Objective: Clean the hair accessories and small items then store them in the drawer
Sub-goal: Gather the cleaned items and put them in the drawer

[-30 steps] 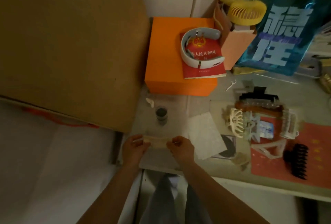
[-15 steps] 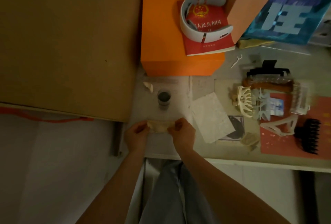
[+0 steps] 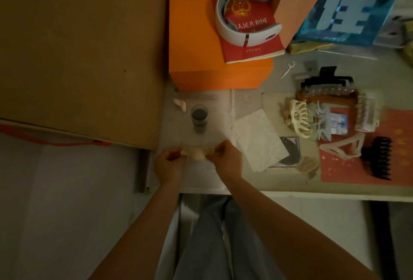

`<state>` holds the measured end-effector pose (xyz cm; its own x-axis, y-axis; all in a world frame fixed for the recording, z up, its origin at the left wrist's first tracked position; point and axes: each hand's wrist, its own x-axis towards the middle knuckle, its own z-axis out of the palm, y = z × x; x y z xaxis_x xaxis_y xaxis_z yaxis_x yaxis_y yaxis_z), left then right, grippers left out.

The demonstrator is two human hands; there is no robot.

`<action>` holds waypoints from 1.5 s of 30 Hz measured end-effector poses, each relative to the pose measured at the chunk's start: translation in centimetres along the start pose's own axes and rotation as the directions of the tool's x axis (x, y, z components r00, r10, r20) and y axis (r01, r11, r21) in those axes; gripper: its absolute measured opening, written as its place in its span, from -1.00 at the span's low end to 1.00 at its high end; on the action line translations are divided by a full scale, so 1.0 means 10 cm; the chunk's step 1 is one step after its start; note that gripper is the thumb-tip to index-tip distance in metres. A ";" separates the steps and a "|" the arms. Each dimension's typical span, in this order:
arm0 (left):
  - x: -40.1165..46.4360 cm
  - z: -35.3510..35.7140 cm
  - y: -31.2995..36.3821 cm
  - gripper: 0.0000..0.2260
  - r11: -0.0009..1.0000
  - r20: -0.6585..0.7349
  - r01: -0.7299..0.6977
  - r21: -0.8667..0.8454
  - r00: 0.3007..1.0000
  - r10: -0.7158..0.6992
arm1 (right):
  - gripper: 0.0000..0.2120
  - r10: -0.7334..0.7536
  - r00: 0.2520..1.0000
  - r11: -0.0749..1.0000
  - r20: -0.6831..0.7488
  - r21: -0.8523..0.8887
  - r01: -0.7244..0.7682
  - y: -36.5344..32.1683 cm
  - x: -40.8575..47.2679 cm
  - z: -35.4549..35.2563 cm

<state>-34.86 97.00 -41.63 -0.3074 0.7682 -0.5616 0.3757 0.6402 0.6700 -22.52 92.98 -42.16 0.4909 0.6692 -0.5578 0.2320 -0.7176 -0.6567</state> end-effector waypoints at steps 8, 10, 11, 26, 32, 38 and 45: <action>-0.17 -0.04 0.01 -0.57 0.749 0.192 -0.484 0.454 0.873 0.448 | -0.59 -0.235 0.971 0.886 0.044 -0.402 0.233 0.04 -0.18 -0.24; -0.25 -0.05 0.01 -0.45 0.562 0.298 -0.552 0.616 0.824 0.482 | -0.54 -0.290 0.957 0.795 0.031 -0.549 0.259 0.07 -0.28 -0.34; -0.31 -0.06 0.01 -0.42 0.495 0.331 -0.574 0.652 0.803 0.495 | -0.52 -0.324 0.946 0.743 0.023 -0.612 0.269 0.08 -0.33 -0.39; -1.36 0.14 -0.71 -0.33 0.283 0.276 -0.547 0.788 0.725 0.631 | -0.34 -0.483 0.869 0.500 0.109 -0.781 0.375 1.03 -0.87 -0.92; -1.62 0.07 -1.21 -0.38 0.315 0.202 -0.489 0.813 0.746 0.635 | -0.29 -0.530 0.832 0.467 0.165 -0.762 0.448 1.50 -1.18 -0.79; -1.48 0.12 -1.56 -0.43 0.317 0.185 -0.459 0.830 0.763 0.620 | -0.29 -0.538 0.826 0.470 0.169 -0.753 0.460 1.75 -1.18 -0.53; -0.84 0.37 -2.05 -0.50 0.336 0.138 -0.474 0.814 0.719 0.681 | -0.30 -0.625 0.766 0.423 0.148 -0.761 0.492 2.04 -0.77 0.07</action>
<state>-36.74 77.43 -52.43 0.1551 0.9878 -0.0146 0.9836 -0.1531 0.0955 -22.13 73.31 -51.62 0.1066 0.9900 -0.0920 0.9786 -0.1208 -0.1665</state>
